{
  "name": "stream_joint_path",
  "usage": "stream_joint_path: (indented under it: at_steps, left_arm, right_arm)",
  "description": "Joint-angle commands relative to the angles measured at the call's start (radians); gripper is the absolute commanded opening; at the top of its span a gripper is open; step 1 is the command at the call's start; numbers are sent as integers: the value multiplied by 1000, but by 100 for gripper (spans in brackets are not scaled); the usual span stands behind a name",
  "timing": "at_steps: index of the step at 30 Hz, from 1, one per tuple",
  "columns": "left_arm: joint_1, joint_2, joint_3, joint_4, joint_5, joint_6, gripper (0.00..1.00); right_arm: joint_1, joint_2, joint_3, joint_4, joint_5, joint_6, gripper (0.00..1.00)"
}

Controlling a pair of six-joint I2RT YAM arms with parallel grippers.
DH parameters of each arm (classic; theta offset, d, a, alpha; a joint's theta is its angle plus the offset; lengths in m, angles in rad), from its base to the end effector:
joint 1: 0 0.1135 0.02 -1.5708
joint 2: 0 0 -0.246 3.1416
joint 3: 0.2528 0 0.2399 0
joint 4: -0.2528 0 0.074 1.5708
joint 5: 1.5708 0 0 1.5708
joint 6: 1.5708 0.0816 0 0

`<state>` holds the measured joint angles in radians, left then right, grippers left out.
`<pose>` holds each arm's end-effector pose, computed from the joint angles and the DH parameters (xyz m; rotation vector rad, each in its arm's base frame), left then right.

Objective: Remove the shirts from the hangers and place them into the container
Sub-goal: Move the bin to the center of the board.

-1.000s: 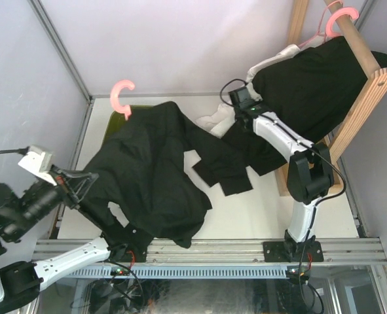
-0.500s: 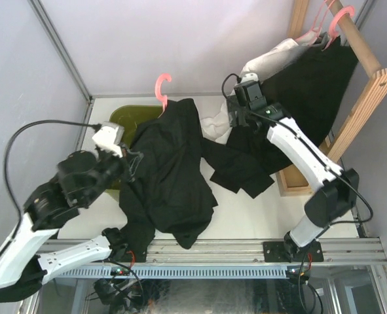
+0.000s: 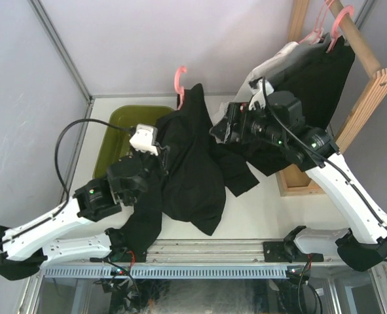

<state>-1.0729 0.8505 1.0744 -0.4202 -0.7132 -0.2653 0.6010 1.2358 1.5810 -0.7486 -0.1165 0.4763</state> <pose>0.1443 -0.1537 0.3820 0.1851 1.7222 -0.3592 0.2256 0.1661 0.4200 -0.2077 2.0532 0.8019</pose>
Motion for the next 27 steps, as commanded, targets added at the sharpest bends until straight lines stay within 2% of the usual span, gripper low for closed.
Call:
stream_joint_path:
  at_steps: [1, 3, 6, 8, 12, 18, 21, 24, 26, 27]
  left_arm:
    - [-83, 36, -63, 314, -111, 43, 0]
    - [-124, 44, -88, 355, -122, 46, 0]
    - [-181, 67, -111, 408, -152, 66, 0]
    - [-224, 89, -120, 427, -199, 94, 0]
    - [-270, 104, -138, 468, -164, 146, 0]
    - [-292, 132, -122, 391, -137, 103, 0]
    - [-315, 121, -112, 391, -107, 119, 0]
    - [-320, 126, -78, 372, -23, 144, 1]
    - [-320, 126, -58, 349, 31, 149, 6]
    - [-320, 121, -53, 340, 43, 146, 11]
  right_arm:
    - [70, -6, -34, 40, -51, 148, 86]
    - [77, -2, -50, 50, -37, 212, 86]
    - [89, -14, -124, 165, -93, 332, 85]
    - [119, -20, -153, 216, -73, 382, 85]
    - [149, 20, -141, 205, -16, 419, 86]
    - [176, 24, -167, 217, 79, 445, 87]
    - [183, 44, -174, 152, 179, 418, 78]
    - [188, 62, -179, 126, 199, 387, 69]
    - [203, 61, -175, 119, 234, 360, 58]
    - [207, 55, -169, 114, 252, 343, 47]
